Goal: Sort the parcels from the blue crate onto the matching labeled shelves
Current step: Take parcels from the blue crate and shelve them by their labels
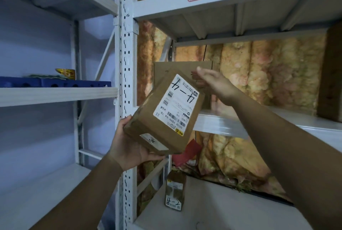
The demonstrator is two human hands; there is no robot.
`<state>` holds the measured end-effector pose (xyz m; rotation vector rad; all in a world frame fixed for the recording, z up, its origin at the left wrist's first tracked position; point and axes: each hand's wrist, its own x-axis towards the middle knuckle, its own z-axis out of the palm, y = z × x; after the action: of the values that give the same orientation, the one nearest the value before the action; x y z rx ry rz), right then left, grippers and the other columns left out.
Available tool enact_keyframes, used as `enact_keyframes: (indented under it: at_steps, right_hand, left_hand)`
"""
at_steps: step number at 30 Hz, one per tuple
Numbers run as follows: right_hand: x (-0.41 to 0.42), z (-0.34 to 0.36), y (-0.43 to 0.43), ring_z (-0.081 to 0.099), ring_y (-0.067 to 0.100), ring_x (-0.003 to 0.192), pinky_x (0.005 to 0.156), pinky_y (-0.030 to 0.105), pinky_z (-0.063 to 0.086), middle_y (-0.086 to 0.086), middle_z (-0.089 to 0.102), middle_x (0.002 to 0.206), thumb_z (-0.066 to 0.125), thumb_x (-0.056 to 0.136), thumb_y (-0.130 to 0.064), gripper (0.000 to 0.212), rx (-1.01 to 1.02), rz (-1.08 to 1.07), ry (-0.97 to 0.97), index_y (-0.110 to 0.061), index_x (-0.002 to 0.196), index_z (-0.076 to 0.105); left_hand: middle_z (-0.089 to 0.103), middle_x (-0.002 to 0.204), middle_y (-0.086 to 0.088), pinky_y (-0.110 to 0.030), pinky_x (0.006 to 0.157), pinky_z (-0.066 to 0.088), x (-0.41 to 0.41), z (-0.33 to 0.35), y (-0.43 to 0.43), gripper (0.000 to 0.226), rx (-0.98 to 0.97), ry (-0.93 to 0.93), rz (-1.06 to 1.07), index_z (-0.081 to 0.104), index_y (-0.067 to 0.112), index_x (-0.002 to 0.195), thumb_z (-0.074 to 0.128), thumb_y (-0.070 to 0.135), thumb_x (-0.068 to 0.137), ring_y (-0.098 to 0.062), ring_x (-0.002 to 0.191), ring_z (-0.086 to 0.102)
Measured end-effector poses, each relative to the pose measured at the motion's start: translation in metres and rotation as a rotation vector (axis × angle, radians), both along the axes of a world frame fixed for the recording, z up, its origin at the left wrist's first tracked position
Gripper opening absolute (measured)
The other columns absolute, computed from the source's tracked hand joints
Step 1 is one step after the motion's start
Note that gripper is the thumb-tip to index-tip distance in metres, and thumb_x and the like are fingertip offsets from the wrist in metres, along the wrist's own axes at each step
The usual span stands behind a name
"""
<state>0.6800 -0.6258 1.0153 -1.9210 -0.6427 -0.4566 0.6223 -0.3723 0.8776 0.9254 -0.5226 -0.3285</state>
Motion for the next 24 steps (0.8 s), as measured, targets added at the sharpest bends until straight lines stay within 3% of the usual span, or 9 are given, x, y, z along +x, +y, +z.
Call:
enact_keyframes:
  at_steps: [2,4,6,8,11,14,18,22,24]
  right_hand:
    - [-0.018,-0.003,0.005,0.067,0.019,0.095,0.077,0.032,0.055,0.004,0.07,0.106,0.065,0.082,-0.056,0.06,-0.041,0.124,0.132,-0.017,0.127,0.059]
    - [-0.04,-0.005,0.015,0.067,0.018,0.087,0.067,0.027,0.055,0.001,0.071,0.096,0.065,0.087,-0.04,0.038,0.01,0.203,0.211,-0.022,0.12,0.058]
    - [-0.06,-0.01,0.026,0.065,0.016,0.096,0.072,0.027,0.054,0.001,0.066,0.115,0.062,0.084,-0.041,0.055,0.029,0.197,0.222,-0.03,0.136,0.045]
    - [-0.074,-0.02,0.034,0.061,0.016,0.104,0.079,0.032,0.051,0.001,0.053,0.134,0.058,0.085,-0.047,0.071,0.031,0.18,0.221,-0.04,0.148,0.026]
    - [-0.092,-0.041,0.049,0.058,0.008,0.106,0.083,0.029,0.051,-0.008,0.042,0.138,0.059,0.08,-0.05,0.079,0.097,0.197,0.254,-0.042,0.149,0.021]
    - [-0.117,-0.058,0.057,0.06,-0.001,0.095,0.075,0.02,0.05,-0.019,0.047,0.123,0.055,0.09,-0.038,0.062,0.177,0.201,0.277,-0.037,0.146,0.028]
    - [-0.154,-0.074,0.055,0.063,0.021,0.097,0.076,0.033,0.051,0.001,0.062,0.112,0.063,0.077,-0.053,0.067,0.102,0.037,0.328,-0.022,0.133,0.043]
    - [-0.189,-0.095,0.048,0.07,0.013,0.083,0.065,0.026,0.053,0.0,0.071,0.099,0.064,0.089,-0.033,0.028,0.209,-0.06,0.291,-0.021,0.112,0.052]
    - [-0.206,-0.102,0.042,0.071,0.018,0.088,0.072,0.034,0.057,0.003,0.072,0.103,0.066,0.089,-0.026,0.03,0.209,-0.083,0.298,-0.022,0.116,0.053]
  left_hand:
    - [0.06,0.127,-0.02,-0.059,0.08,0.05,-0.014,0.003,0.002,0.074,0.018,0.028,-0.041,0.068,0.018,0.118,0.065,0.064,0.061,-0.042,0.105,0.062]
    - [0.064,0.12,-0.019,-0.055,0.076,0.055,-0.024,0.009,0.004,0.065,0.025,0.119,0.001,0.069,0.015,0.114,0.052,0.064,0.075,-0.039,0.099,0.064]
    - [0.071,0.101,-0.017,-0.048,0.072,0.057,-0.038,0.016,0.008,0.046,0.041,0.187,0.087,0.072,0.012,0.097,0.048,0.05,0.086,-0.034,0.084,0.07]
    - [0.073,0.092,-0.018,-0.05,0.071,0.056,-0.053,0.023,0.015,0.042,0.005,0.234,0.107,0.075,0.009,0.084,0.05,0.043,0.088,-0.034,0.076,0.071]
    - [0.066,0.112,-0.027,-0.055,0.068,0.053,-0.086,0.034,0.026,0.044,-0.011,0.329,0.007,0.074,0.006,0.099,0.058,0.04,0.076,-0.049,0.093,0.064]
    - [0.061,0.121,-0.028,-0.049,0.069,0.057,-0.103,0.029,0.031,0.044,-0.036,0.353,-0.038,0.07,0.008,0.109,0.059,0.036,0.076,-0.053,0.102,0.059]
    - [0.064,0.098,-0.016,-0.022,0.053,0.056,-0.115,0.015,0.032,0.027,-0.069,0.346,0.169,0.061,0.005,0.105,0.051,0.029,0.096,-0.024,0.067,0.068]
    - [0.056,0.104,-0.006,-0.024,0.061,0.056,-0.127,0.005,0.016,0.035,-0.19,0.317,0.223,0.054,0.016,0.124,0.05,0.037,0.096,-0.016,0.077,0.059]
    - [0.059,0.112,-0.008,-0.024,0.064,0.053,-0.129,-0.003,0.004,0.037,-0.104,0.231,0.249,0.053,0.016,0.127,0.054,0.034,0.094,-0.015,0.082,0.059]
